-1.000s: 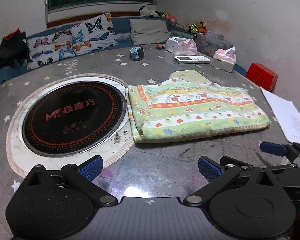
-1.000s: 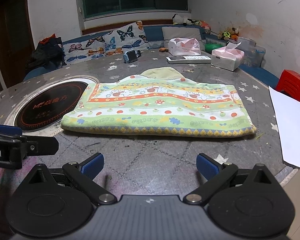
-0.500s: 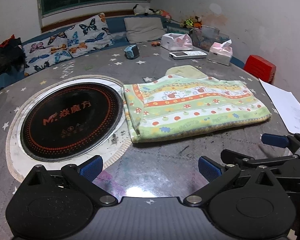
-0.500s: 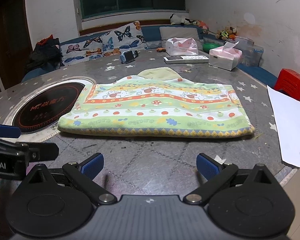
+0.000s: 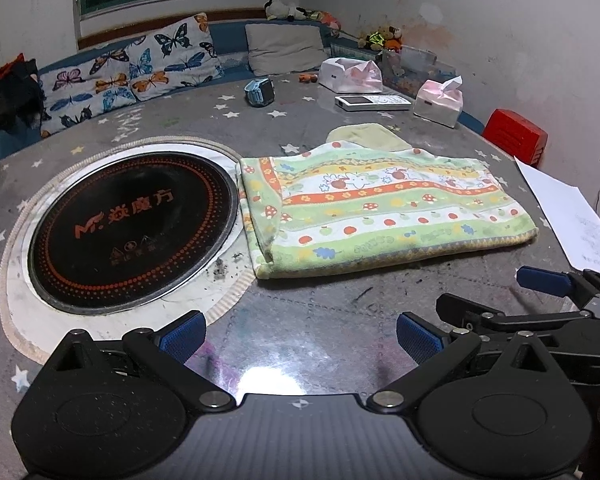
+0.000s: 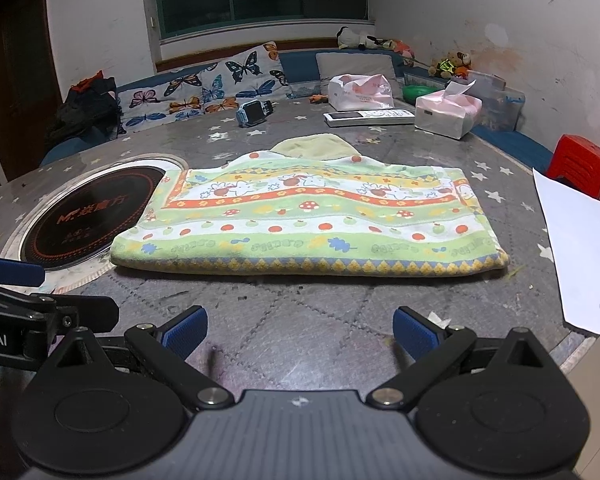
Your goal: Fold clothes
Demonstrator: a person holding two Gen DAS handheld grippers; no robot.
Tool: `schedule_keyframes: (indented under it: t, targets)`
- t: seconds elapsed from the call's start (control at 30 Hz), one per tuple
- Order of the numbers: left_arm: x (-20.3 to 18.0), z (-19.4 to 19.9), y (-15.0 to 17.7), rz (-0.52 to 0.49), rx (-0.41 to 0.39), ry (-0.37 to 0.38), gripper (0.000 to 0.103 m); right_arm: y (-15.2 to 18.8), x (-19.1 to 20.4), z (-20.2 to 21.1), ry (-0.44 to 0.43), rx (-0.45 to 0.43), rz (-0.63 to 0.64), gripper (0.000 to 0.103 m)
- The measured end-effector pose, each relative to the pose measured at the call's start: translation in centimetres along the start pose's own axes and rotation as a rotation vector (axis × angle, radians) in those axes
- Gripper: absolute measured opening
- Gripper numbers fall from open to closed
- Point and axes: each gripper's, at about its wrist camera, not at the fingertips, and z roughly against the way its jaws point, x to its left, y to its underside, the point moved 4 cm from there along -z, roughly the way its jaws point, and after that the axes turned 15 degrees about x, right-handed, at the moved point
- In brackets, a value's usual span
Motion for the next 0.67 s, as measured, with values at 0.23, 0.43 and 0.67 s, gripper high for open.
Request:
schedule_keyframes:
  t: [0.23, 0.43, 0.67]
  targets:
    - [-0.08, -0.32, -0.04, -0.006, 0.011, -0.014, 0.103, -0.07, -0.09, -0.1, 0.001, 0.001, -0.004, 0.101]
    - [-0.05, -0.38, -0.07, -0.01, 0.017, -0.017, 0.103, -0.07, -0.13, -0.14, -0.001, 0.002, -0.004, 0.101]
    - [-0.05, -0.14, -0.11, -0.012, 0.0, -0.019, 0.103, -0.15, -0.14, -0.11, 0.001, -0.001, -0.005, 0.101]
